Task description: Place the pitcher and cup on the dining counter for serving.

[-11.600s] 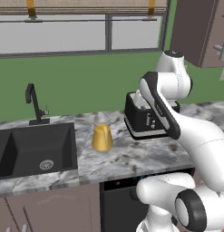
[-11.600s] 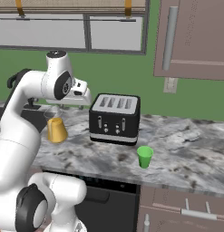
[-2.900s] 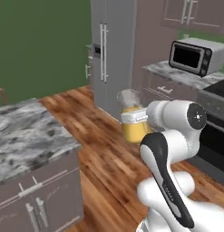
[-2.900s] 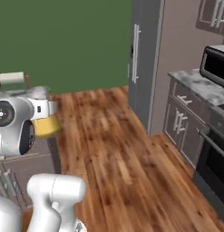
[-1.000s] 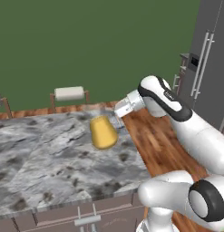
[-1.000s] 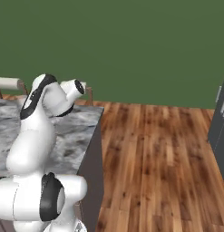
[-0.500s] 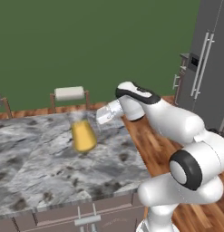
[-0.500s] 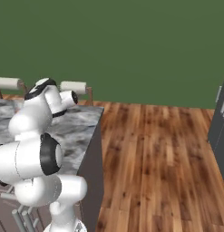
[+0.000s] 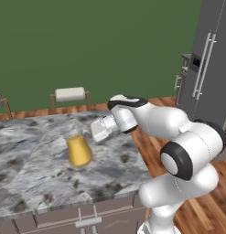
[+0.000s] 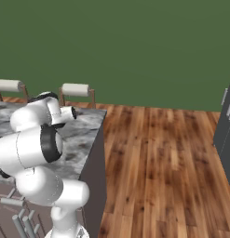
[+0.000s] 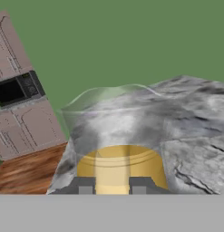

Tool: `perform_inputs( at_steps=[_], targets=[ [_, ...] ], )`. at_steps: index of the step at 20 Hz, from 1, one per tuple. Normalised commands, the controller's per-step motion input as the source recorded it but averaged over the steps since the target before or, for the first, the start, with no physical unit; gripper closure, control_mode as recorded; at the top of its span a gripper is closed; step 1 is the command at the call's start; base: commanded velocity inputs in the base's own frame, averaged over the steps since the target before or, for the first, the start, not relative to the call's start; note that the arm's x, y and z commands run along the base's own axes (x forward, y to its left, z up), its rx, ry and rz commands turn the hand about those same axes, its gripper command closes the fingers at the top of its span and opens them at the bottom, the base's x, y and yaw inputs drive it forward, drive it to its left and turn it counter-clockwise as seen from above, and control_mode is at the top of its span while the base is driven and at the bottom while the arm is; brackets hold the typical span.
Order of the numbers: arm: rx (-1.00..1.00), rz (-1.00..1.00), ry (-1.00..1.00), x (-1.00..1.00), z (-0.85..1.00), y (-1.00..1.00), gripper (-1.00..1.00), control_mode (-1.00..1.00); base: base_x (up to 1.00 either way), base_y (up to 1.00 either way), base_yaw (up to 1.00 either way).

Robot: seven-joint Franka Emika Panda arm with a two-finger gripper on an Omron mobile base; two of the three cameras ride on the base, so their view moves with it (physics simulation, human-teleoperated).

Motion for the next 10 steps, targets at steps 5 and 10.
perform_inputs(
  at_steps=[5,10],
  targets=[
    [-0.02,0.11,0.0,0.0,-0.49,0.11,1.0,-1.0,0.0,0.0,0.0],
    [-0.07,0.13,0.0,-0.01,-0.33,0.02,1.0,-1.0,0.0,0.0,0.0]
  ],
)
